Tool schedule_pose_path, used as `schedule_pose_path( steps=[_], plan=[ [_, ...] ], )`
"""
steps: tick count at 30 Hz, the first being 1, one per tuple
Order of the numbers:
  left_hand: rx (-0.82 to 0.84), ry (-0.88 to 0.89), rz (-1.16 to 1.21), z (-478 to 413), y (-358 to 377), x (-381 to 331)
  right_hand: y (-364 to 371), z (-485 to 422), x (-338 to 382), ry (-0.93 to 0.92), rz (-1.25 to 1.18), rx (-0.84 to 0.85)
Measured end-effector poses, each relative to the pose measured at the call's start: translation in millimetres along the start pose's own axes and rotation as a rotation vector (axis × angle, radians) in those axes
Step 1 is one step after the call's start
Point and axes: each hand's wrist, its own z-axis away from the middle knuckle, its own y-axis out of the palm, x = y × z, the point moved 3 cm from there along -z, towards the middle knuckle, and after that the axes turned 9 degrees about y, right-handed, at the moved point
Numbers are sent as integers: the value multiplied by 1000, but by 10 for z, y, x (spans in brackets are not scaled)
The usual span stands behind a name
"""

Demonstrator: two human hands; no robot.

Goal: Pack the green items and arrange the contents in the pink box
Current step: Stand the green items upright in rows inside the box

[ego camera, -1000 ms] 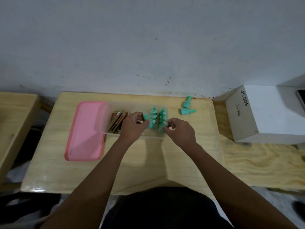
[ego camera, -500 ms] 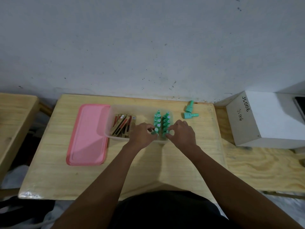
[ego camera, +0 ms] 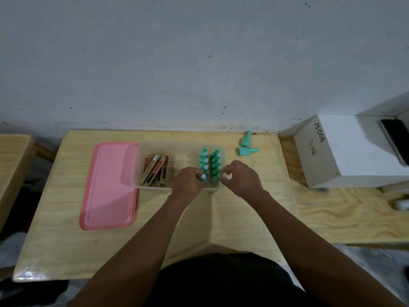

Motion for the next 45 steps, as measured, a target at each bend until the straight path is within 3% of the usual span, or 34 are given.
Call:
schedule_pose_path(
  steps=[11, 33, 41, 45],
  plan=[
    [-74, -5, -52, 10, 21, -75, 32, 31, -58, 24, -78, 8],
    [-66, -10, -176, 14, 28, -153, -19, 69, -199, 4, -136, -79],
    [165, -86, -207, -181, -282, -278, -231, -111, -756, 183, -242, -116],
    [96, 29, -83, -378, -383, -608, -282, -265, -1134, 276, -210, -50]
  ],
)
